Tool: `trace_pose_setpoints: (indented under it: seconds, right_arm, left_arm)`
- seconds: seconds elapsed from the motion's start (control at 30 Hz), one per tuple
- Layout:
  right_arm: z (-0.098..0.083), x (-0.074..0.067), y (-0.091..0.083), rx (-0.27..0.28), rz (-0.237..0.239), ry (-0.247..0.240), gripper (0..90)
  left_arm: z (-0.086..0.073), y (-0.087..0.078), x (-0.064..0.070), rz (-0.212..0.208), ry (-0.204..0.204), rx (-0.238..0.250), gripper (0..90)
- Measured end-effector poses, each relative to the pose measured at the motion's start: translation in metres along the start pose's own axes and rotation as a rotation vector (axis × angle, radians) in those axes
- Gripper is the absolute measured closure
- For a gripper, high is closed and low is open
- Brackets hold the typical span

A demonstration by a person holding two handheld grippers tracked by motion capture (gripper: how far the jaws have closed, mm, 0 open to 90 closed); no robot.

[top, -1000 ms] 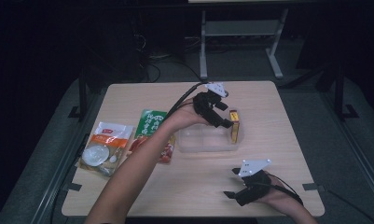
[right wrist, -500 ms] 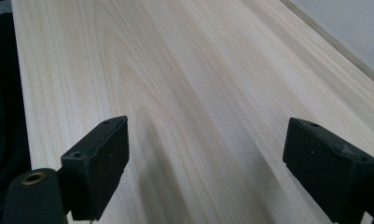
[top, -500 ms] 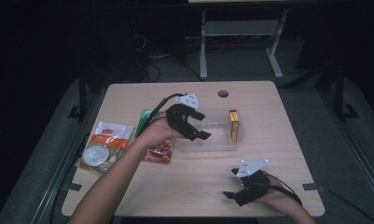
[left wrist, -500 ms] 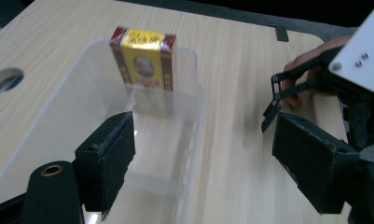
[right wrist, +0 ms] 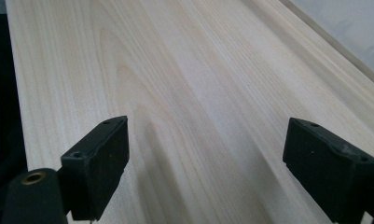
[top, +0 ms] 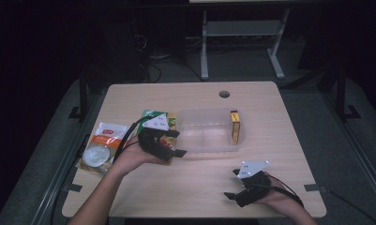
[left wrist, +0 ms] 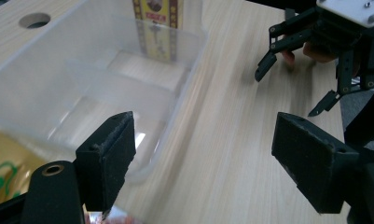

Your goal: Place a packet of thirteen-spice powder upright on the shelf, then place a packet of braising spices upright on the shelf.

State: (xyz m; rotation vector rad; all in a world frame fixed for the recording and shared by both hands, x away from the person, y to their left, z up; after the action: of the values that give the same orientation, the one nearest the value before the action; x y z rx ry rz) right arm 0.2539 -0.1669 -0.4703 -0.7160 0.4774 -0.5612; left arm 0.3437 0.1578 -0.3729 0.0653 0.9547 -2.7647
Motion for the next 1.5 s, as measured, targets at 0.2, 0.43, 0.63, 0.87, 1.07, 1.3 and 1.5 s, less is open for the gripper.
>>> trace_pose_setpoints:
  seconds: [0.2, 0.43, 0.63, 0.87, 1.07, 1.3, 1.5]
  right_arm:
    - [0.0, 0.0, 0.001, -0.001, -0.003, -0.002, 14.1]
    - [0.002, -0.001, 0.002, -0.002, -0.001, -0.008, 14.1]
    - [0.002, -0.001, 0.002, -0.005, 0.002, -0.011, 14.1]
    - [0.002, 0.0, 0.002, -0.006, 0.0, -0.013, 14.1]
    - [0.002, 0.001, 0.003, -0.013, -0.001, 0.002, 14.1]
    - [0.002, 0.001, 0.003, -0.015, -0.004, 0.004, 14.2]
    - [0.001, 0.004, 0.002, -0.009, -0.006, 0.005, 14.2]
  left_arm:
    - [-0.028, -0.011, 0.005, 0.089, -0.055, -0.03, 23.1]
    - [-0.061, -0.021, 0.0, 0.181, -0.122, -0.067, 30.0]
    - [-0.086, -0.027, -0.015, 0.273, -0.2, -0.118, 45.7]
    - [-0.101, -0.027, -0.038, 0.392, -0.294, -0.171, 44.4]
    - [-0.105, -0.023, -0.058, 0.41, -0.328, -0.133, 49.6]
    - [-0.095, -0.005, -0.095, 0.424, -0.349, -0.134, 80.3]
    - [-0.085, 0.018, -0.131, 0.414, -0.367, -0.17, 89.7]
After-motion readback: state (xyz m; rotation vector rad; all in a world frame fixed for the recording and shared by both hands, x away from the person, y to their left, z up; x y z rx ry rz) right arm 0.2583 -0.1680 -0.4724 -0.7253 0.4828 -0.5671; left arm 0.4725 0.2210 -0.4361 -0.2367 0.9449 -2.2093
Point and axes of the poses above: each handheld gripper's, and its own axes: y roughly forward along the jaws, z roughly out of its top, x roughly to its right, the point moved 1 cm from there along y, roughly forward along the jaws, and after that the axes turned 14 degrees about y, right-handed, at the moved point
